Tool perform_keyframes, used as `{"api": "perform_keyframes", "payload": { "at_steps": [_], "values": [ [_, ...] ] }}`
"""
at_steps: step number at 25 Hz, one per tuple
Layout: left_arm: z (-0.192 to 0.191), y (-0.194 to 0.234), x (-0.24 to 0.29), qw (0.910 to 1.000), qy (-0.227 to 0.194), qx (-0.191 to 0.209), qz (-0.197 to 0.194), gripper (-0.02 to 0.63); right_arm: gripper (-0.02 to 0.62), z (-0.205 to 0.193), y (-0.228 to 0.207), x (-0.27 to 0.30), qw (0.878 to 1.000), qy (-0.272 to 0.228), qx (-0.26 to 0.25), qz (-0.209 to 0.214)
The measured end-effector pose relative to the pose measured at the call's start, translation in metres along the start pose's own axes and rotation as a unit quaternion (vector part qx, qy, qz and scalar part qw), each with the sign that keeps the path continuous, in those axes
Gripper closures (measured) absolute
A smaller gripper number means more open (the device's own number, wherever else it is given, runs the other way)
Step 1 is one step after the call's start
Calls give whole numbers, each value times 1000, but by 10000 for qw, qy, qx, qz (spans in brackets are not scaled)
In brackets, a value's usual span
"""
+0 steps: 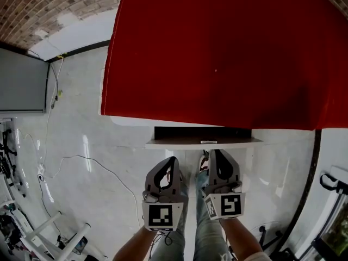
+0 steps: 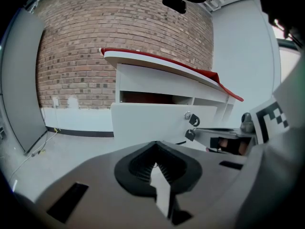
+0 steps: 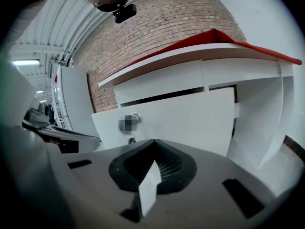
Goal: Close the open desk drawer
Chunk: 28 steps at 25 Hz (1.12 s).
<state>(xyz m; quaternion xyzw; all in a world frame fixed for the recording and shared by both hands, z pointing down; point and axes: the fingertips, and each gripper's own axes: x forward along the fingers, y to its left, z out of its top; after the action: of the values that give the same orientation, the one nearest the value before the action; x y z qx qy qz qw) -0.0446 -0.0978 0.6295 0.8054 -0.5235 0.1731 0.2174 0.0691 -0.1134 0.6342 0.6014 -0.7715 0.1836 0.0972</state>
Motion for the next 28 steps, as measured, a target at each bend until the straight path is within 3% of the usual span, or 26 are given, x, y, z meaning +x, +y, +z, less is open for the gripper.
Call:
{"api": "perform_keyframes", "payload": {
  "at_steps": [8,22,28],
  "values": [
    [-4,5,10,9998,14,-144,105,607,597,-2,5,13,9999,10,-74,156],
    [-2,7,18,9991,-27,-386,184,607,597,-2,7,19,9999,114,111,3],
    [-1,9,18,9994,13,-274,190,607,597,-1,8,18,9998,148,51,93]
  ]
}}
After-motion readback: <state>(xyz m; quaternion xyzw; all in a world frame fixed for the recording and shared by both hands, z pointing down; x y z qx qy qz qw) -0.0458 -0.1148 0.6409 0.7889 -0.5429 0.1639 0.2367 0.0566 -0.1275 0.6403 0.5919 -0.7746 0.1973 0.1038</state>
